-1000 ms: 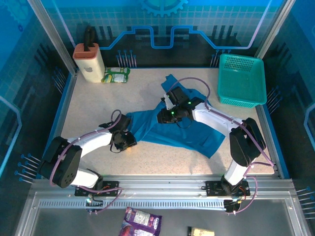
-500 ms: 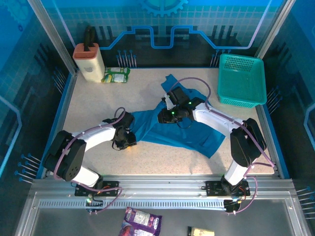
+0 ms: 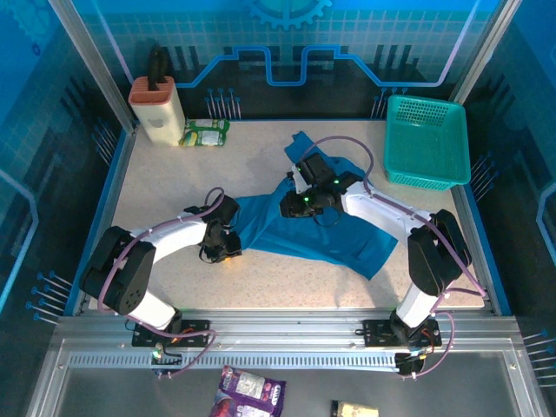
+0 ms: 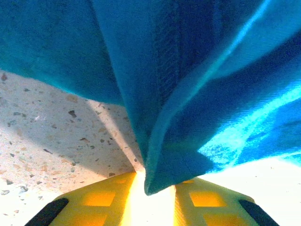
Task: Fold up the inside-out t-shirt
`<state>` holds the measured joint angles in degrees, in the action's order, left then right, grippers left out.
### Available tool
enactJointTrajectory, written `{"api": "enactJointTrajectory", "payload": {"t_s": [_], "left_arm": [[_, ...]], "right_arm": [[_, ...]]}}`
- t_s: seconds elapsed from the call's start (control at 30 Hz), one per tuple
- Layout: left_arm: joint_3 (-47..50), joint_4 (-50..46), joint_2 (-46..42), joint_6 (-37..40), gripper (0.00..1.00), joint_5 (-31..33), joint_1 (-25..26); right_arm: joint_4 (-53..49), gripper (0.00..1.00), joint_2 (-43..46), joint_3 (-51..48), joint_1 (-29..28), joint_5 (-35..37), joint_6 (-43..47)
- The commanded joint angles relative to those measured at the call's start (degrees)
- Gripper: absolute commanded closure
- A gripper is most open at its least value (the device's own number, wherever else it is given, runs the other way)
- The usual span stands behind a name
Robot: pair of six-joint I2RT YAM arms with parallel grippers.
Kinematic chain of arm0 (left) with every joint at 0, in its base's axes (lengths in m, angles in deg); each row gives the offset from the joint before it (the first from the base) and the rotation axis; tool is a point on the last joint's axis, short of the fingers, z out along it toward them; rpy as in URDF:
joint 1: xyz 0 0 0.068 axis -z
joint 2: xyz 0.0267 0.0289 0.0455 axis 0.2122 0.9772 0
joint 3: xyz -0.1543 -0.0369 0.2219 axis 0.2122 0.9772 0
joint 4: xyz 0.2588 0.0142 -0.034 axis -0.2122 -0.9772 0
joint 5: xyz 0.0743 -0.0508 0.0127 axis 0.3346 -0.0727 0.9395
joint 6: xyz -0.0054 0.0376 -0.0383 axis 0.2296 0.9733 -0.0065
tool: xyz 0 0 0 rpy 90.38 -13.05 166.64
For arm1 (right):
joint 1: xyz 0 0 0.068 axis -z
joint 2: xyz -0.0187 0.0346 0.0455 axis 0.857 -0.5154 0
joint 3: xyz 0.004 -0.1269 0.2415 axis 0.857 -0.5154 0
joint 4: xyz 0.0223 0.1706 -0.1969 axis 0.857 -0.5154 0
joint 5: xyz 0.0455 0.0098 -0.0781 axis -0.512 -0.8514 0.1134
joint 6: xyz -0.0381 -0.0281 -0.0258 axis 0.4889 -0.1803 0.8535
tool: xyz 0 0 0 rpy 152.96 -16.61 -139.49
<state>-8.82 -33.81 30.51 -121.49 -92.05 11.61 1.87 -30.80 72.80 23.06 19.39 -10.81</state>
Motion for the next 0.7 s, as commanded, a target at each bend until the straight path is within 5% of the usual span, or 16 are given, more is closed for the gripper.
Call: {"api": "enactJointTrajectory", "payload": {"t_s": [0.0, 0.3, 0.67], "left_arm": [[-1.5, 7.5, 0.8, 1.2, 0.75, 4.3, 0.1], [-1.6, 8.1, 0.0, 1.9, 0.8, 5.0, 0.1], [-5.9, 4.6, -2.4, 6.9, 1.0, 7.9, -0.4]], "right_arm": [[-1.2, 0.72, 1.8, 1.1, 0.7, 0.3, 0.1], [-1.5, 0.73, 2.0, 1.2, 0.7, 0.2, 0.2], [-2.3, 0.74, 2.6, 1.8, 0.8, 1.3, 0.4]]}}
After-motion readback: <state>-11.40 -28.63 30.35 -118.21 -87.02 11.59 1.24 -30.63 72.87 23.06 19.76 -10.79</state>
